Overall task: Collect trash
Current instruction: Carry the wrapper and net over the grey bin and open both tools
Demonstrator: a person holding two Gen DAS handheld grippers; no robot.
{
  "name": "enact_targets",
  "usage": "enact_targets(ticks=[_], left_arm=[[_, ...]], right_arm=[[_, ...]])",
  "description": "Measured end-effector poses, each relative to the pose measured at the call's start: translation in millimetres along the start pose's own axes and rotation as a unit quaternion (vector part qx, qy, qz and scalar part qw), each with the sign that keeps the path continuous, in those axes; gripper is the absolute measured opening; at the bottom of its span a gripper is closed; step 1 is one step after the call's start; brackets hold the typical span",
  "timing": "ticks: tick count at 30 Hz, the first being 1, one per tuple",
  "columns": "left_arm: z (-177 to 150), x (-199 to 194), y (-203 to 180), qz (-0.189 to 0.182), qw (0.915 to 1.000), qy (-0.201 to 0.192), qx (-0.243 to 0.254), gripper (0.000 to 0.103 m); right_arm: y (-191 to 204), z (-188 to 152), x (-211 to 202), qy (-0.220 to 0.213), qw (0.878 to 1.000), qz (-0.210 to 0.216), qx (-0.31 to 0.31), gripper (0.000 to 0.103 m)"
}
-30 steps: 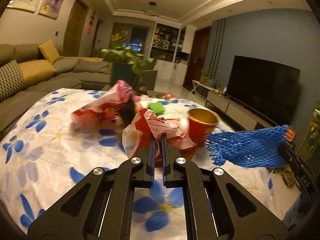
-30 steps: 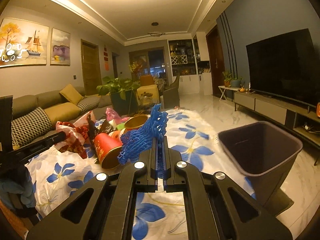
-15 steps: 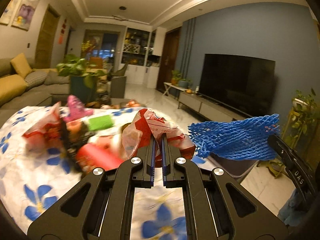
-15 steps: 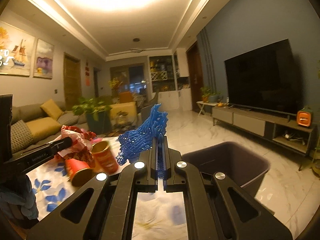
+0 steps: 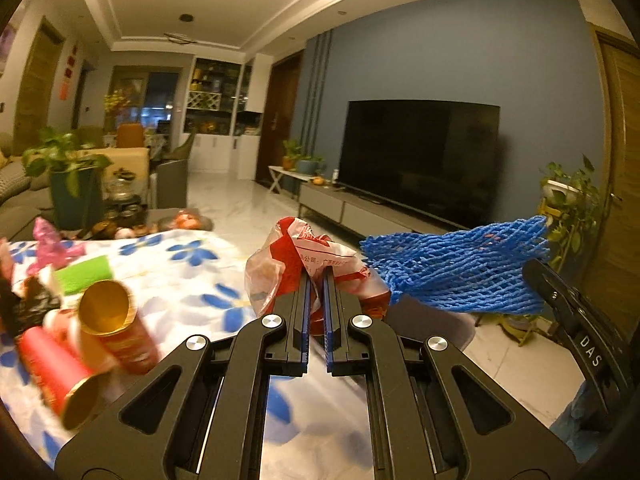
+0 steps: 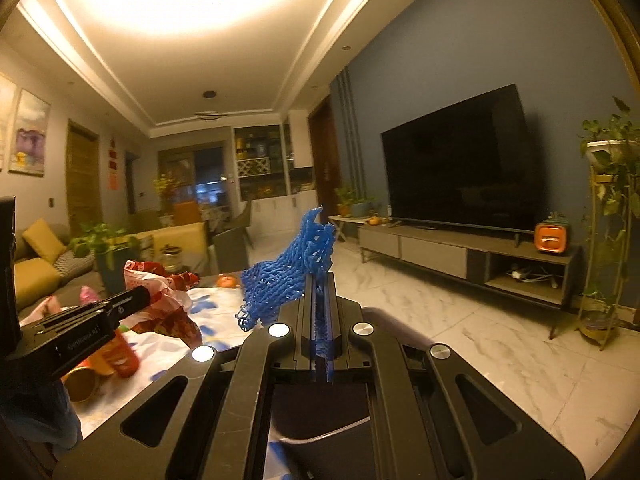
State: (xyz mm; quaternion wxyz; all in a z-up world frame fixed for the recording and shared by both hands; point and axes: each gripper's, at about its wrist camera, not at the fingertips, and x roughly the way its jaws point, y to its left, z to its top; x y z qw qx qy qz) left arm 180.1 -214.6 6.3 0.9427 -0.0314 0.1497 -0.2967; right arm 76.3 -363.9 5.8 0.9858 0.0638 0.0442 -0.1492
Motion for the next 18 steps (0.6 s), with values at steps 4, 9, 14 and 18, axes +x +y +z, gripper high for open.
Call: enact_targets(ticks=[4, 9, 14, 18], left_arm=[[-2, 21, -13, -0.017, 0.9998, 0.005, -0.002, 0.005], [-9, 41, -22, -0.031, 0.9994, 0.013, 0.002, 0.005], [-10, 55, -25, -0.040, 0.9991, 0.016, -0.002, 0.005], [-12, 66, -26, -0.048, 0.9986, 0.021, -0.004, 0.005]], right_arm=[[-11, -2, 11, 0.002, 1.000, -0.016, -0.002, 0.004], [-15, -4, 20, 0.004, 1.000, -0.024, 0.000, 0.004], [-20, -7, 29, 0.007, 1.000, -0.027, 0.003, 0.004], [-24, -10, 36, 0.010, 1.000, -0.027, 0.005, 0.004]])
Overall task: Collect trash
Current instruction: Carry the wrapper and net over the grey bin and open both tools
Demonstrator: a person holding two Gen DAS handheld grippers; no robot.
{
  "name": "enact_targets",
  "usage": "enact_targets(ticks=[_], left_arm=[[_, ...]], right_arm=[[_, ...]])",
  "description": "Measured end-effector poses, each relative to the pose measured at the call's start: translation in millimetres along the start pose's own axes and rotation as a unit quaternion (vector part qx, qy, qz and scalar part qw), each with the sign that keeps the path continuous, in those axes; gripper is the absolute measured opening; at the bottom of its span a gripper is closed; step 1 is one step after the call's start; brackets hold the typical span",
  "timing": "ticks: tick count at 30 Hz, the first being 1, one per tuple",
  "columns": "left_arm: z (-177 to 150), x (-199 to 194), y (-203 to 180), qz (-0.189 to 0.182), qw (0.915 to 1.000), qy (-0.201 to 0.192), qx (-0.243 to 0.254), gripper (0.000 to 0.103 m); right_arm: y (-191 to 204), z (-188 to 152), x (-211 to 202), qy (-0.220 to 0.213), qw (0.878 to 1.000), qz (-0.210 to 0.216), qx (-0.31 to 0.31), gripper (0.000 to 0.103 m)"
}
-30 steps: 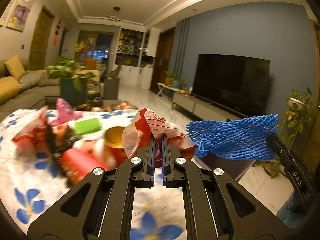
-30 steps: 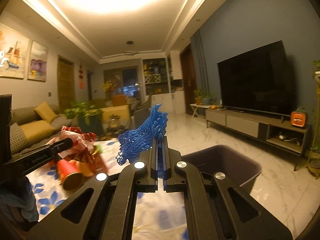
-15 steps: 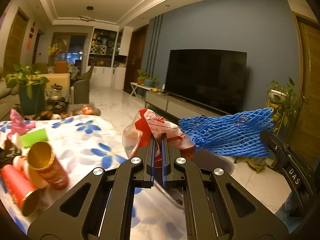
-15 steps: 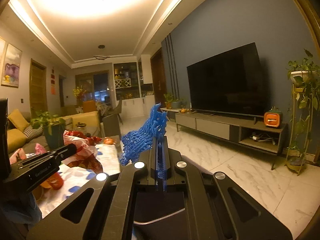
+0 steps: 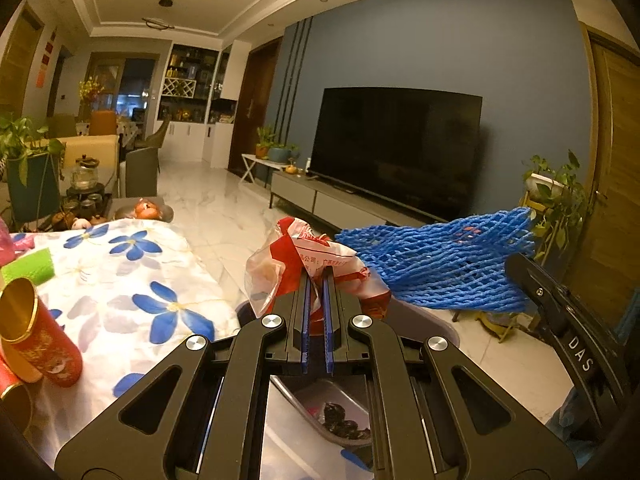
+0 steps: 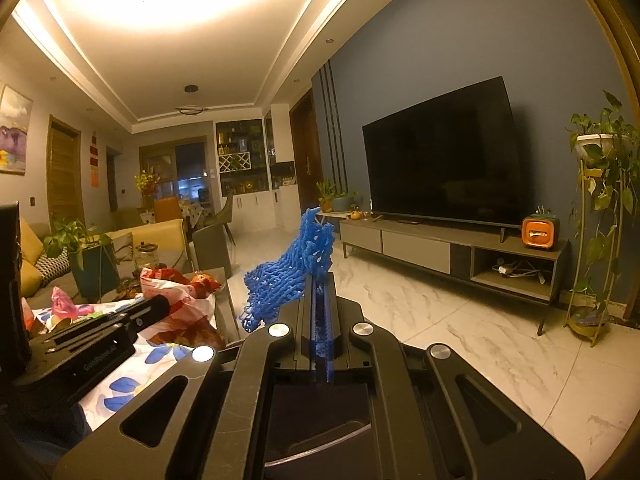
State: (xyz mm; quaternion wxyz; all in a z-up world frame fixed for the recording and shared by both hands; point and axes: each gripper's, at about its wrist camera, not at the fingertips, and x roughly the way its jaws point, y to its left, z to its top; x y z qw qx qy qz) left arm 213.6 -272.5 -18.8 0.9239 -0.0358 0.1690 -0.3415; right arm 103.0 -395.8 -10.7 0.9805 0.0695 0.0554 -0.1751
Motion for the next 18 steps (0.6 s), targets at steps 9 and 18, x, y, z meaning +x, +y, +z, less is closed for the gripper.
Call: enact_targets(ticks=[9, 18], left_arm=[[-3, 19, -5, -0.019, 0.9998, 0.011, 0.000, 0.005], [-6, 32, -7, -0.036, 0.9990, 0.026, 0.000, 0.006]], right_arm=[[5, 2, 5, 0.002, 1.000, -0.004, 0.005, 0.004], [7, 1, 14, 0.009, 1.000, -0.002, 0.010, 0.004]])
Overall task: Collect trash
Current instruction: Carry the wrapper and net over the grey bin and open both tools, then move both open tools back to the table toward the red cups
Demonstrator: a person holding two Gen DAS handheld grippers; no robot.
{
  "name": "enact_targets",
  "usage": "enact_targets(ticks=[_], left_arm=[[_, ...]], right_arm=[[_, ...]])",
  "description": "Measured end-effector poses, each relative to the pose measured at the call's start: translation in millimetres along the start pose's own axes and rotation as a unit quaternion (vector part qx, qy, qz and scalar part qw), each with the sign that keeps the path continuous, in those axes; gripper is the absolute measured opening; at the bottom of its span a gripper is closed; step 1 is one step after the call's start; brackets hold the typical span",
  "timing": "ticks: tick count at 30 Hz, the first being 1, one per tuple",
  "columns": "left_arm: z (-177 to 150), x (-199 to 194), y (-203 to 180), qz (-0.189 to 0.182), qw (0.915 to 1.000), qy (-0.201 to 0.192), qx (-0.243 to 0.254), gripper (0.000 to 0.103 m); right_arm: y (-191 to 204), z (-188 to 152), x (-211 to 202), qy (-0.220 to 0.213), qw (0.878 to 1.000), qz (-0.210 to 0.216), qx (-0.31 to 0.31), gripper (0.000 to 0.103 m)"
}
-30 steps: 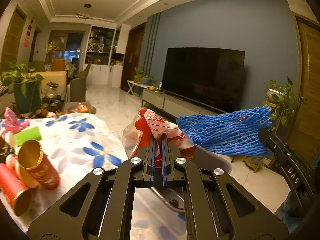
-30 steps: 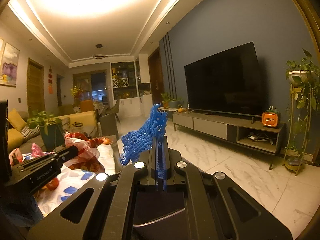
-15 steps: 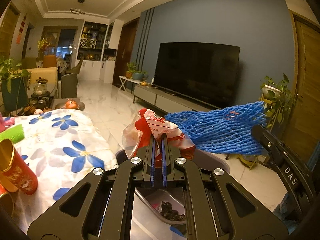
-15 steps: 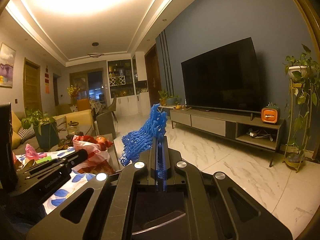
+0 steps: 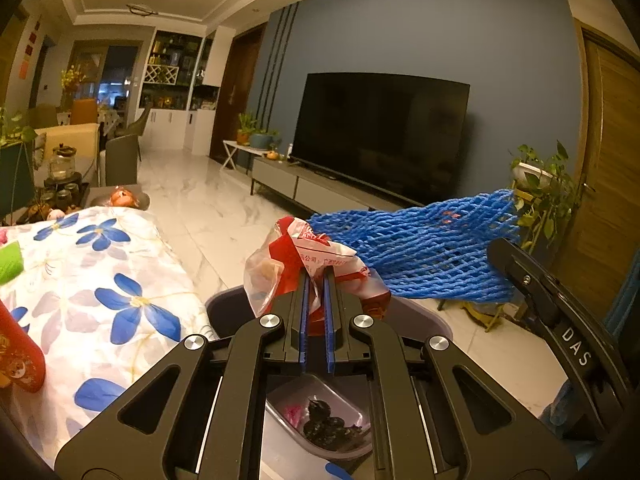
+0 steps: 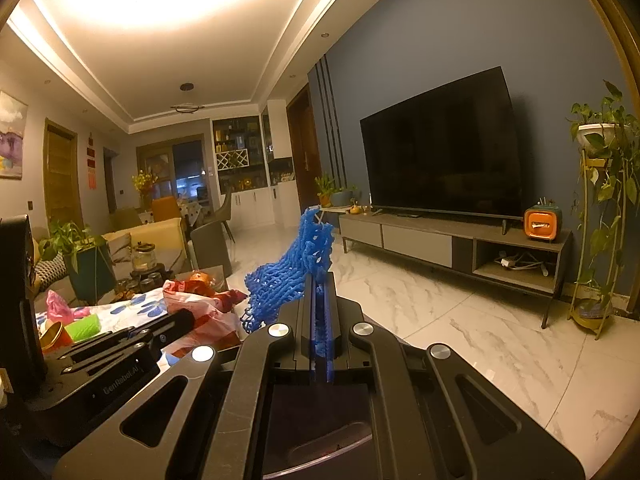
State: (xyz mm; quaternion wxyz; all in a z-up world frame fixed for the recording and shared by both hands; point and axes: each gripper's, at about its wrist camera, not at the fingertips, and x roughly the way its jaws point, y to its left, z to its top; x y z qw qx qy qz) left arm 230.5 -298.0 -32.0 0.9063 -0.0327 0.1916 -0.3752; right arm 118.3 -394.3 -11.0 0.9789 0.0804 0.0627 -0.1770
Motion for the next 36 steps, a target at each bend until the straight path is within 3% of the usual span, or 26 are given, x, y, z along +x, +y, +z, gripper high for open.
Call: enact_targets(ticks=[9, 11, 13, 16, 20, 21, 25, 31, 36], left_arm=[[-1, 7, 2, -0.008, 0.9999, 0.012, 0.007, 0.009], [-1, 8, 5, -0.007, 0.9999, 0.013, 0.007, 0.012], [-2, 8, 7, -0.006, 0.9999, 0.014, 0.004, 0.023], [-3, 4, 15, -0.004, 0.9999, 0.012, -0.008, 0.037], [-4, -7, 26, 0.012, 0.9997, 0.003, -0.020, 0.055], [-5, -11, 30, 0.020, 0.9995, 0.001, -0.024, 0.063], [-8, -28, 38, 0.050, 0.9982, -0.012, -0.031, 0.077], [-17, -68, 46, 0.112, 0.9927, -0.040, -0.022, 0.090], [-24, -103, 55, 0.153, 0.9862, -0.060, -0.019, 0.094]], right_arm=[[3, 1, 6, 0.011, 1.000, 0.000, 0.002, 0.004], [3, 1, 8, 0.013, 1.000, -0.001, 0.001, 0.004], [3, -1, 10, 0.017, 1.000, -0.002, 0.003, 0.005], [3, -3, 12, 0.020, 1.000, -0.001, 0.006, 0.014], [5, -4, 13, 0.024, 1.000, -0.004, 0.000, 0.018], [6, -4, 13, 0.023, 1.000, -0.005, 0.000, 0.022], [8, -5, 11, 0.025, 1.000, -0.004, 0.004, 0.033], [18, -8, 3, 0.025, 1.000, 0.007, 0.001, 0.054], [26, -11, -7, 0.023, 1.000, 0.016, 0.005, 0.066]])
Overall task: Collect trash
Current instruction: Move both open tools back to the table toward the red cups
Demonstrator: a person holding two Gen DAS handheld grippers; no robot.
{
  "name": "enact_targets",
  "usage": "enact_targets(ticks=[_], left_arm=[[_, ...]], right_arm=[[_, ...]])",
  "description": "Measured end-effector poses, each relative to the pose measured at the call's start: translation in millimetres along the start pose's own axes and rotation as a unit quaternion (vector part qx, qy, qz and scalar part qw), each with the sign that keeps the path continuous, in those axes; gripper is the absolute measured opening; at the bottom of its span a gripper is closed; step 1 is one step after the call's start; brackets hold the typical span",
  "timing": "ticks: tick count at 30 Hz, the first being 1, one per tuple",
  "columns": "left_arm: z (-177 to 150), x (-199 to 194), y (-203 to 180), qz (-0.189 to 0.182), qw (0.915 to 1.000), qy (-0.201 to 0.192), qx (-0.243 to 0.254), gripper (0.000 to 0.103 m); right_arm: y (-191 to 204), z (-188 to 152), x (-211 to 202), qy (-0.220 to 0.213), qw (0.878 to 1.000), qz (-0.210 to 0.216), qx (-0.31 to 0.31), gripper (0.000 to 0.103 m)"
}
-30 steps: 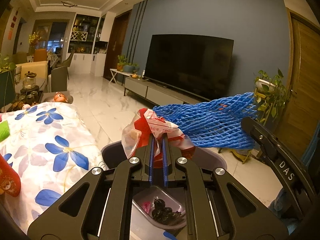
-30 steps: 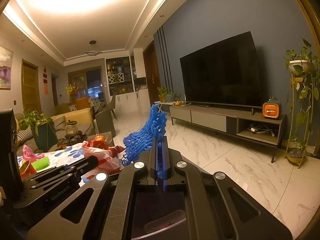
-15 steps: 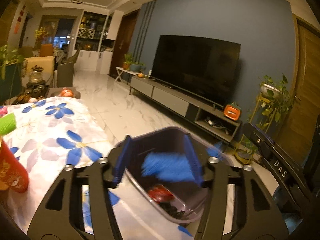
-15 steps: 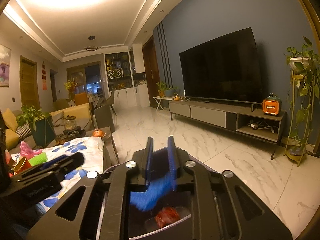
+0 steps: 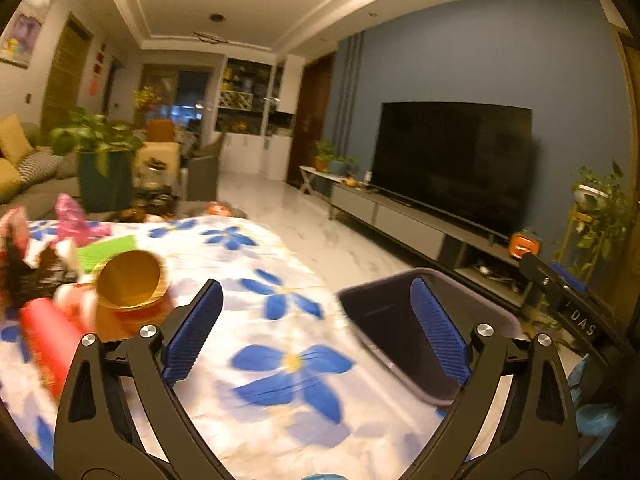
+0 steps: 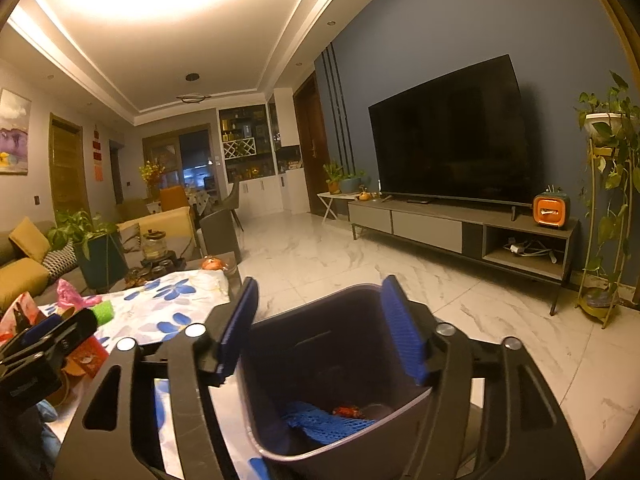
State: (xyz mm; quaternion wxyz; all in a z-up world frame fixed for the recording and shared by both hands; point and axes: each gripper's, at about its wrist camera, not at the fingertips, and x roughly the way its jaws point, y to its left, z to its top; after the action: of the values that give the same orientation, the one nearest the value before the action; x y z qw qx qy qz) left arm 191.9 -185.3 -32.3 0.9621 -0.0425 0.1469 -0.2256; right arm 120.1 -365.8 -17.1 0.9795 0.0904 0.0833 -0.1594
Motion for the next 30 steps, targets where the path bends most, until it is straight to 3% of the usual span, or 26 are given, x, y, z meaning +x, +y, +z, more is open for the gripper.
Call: enact_targets(ticks=[8, 18, 24, 30], left_arm=[[-13, -50, 47, 0.089, 0.9959, -0.016, 0.007, 0.094], [-39, -94, 118, 0.164, 0.9856, -0.005, -0.041, 0.094], [-50, -98, 136, 0.182, 0.9825, 0.012, -0.036, 0.093], [-58, -81, 145, 0.171, 0.9825, 0.062, -0.038, 0.073]], right_arm=[[20, -5, -18, -0.004, 1.000, 0.024, 0.001, 0.072], [72, -26, -28, 0.025, 0.995, 0.093, -0.003, 0.073], [104, -38, -33, 0.041, 0.991, 0.130, -0.014, 0.073], [124, -42, -33, 0.047, 0.987, 0.151, -0.022, 0.073]])
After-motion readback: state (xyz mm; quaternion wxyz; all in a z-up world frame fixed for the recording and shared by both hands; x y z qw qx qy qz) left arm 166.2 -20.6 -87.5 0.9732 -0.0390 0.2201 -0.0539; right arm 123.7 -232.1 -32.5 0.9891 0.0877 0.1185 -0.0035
